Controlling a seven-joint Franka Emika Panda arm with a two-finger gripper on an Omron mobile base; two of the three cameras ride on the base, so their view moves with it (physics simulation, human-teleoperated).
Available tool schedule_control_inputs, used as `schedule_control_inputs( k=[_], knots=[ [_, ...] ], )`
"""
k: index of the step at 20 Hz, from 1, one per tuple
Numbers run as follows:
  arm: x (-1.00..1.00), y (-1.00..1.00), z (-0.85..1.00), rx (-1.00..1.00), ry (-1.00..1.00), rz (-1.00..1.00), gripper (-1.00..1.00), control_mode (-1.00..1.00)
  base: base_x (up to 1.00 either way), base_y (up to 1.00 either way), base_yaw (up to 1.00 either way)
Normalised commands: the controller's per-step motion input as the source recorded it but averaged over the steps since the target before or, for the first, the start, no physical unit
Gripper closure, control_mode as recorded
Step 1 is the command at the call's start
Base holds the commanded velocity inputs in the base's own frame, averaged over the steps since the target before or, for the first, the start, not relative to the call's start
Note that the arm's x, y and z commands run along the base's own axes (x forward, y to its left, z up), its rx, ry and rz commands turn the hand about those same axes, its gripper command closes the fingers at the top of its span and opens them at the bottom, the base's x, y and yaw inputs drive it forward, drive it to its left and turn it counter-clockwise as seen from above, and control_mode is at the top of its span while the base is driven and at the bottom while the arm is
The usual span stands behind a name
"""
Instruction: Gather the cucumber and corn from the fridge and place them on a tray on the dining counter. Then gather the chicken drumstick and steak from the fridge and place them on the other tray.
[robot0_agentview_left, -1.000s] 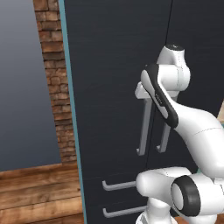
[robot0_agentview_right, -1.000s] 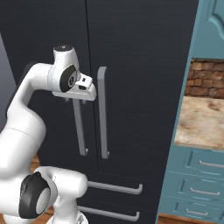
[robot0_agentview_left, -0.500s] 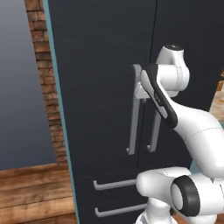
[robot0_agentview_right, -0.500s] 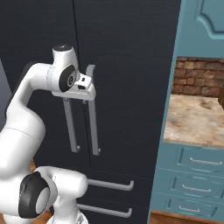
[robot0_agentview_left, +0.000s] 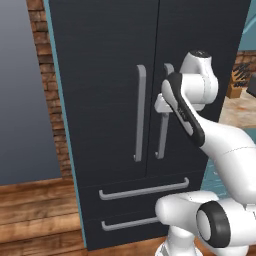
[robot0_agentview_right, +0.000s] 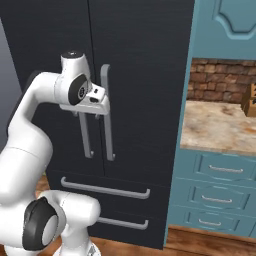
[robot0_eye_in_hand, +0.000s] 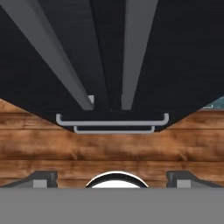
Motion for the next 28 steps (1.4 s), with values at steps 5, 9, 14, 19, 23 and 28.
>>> schedule_control_inputs(
  k=[5, 9, 14, 19, 23, 28],
  knots=[
    [0.0, 0.0, 0.0, 0.0, 0.0, 0.0, -1.0, 1.0, 0.0, 0.0, 0.0],
    [0.0, 0.0, 0.0, 0.0, 0.0, 0.0, -1.0, 1.0, 0.0, 0.0, 0.0],
    [0.0, 0.0, 0.0, 0.0, 0.0, 0.0, -1.0, -1.0, 0.0, 0.0, 0.0],
    [-0.07, 0.0, -0.14, 0.0, -0.15, 0.0, -1.0, -1.0, 0.0, 0.0, 0.0],
    [0.24, 0.0, -0.29, 0.0, -0.53, 0.0, -1.0, -1.0, 0.0, 0.0, 0.0],
    [0.58, -0.12, -0.22, 0.0, -0.3, -0.01, -1.0, -1.0, 0.0, 0.0, 0.0]
  ],
)
